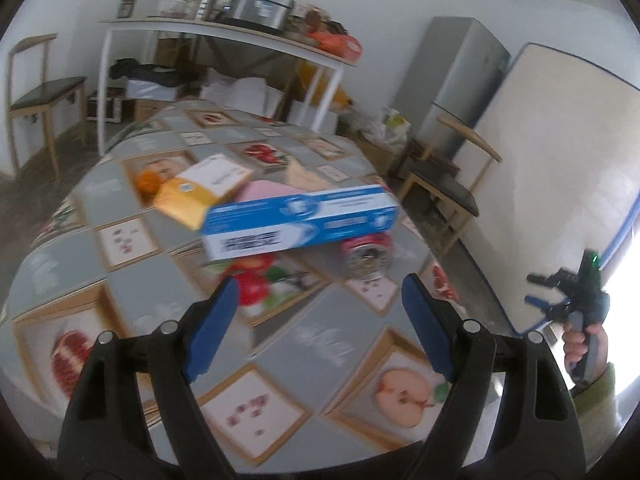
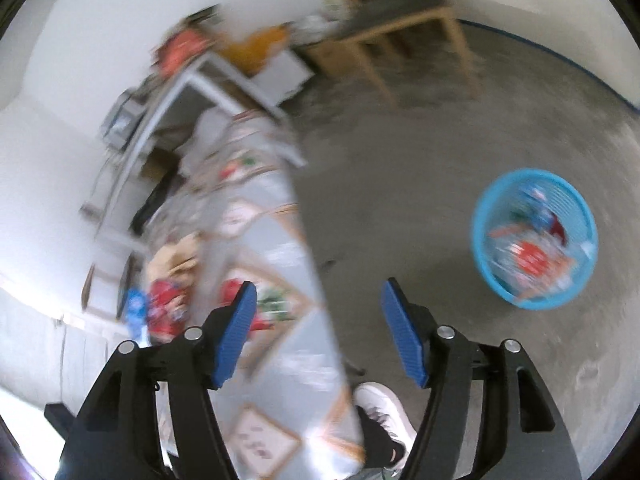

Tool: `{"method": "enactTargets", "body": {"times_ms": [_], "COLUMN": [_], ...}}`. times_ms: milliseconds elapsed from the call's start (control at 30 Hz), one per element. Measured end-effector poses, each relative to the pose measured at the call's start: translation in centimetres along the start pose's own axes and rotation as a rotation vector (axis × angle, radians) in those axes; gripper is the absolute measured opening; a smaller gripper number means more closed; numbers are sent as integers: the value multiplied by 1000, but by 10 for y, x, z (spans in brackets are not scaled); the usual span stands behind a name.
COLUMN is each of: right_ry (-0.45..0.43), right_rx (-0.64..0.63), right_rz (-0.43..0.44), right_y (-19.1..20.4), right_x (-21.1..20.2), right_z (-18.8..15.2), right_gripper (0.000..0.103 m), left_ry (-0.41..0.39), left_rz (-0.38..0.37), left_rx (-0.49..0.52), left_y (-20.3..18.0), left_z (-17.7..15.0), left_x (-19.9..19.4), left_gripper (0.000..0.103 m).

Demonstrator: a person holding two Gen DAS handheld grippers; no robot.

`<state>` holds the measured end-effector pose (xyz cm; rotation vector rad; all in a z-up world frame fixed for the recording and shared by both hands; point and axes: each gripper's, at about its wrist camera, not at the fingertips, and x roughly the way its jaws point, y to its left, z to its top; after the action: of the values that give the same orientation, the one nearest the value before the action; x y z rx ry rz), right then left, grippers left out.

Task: Collect trash
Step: 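Return both tools to the table above the remaining trash, then grasp the small orange bottle with the left tool while the right tool grasps the white-and-yellow medicine box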

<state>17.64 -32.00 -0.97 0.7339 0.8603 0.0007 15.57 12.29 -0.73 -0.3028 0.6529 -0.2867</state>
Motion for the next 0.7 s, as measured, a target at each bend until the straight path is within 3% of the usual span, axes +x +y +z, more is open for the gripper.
{"method": "enactTargets", "body": {"times_ms": [233, 433, 533, 700], "right_ry": [100, 172, 196, 243], "right_rx": [-196, -309, -338, -393], "right_rz": [107, 142, 157, 189], "right_y": [99, 156, 177, 215], "right_x": [27, 46, 53, 68], "right_z": [-3, -9, -11, -12], "right_gripper": [71, 72, 72, 72], "left_ry": [-32, -31, 6, 123], "left_rz": [32, 40, 75, 83], "left_rx": [-51, -38, -95, -230], "left_y": [44, 72, 102, 154], "left_z": [-3, 33, 60, 94], "left_x": [-22, -13, 8, 61], "left_gripper": [79, 84, 83, 65]}}
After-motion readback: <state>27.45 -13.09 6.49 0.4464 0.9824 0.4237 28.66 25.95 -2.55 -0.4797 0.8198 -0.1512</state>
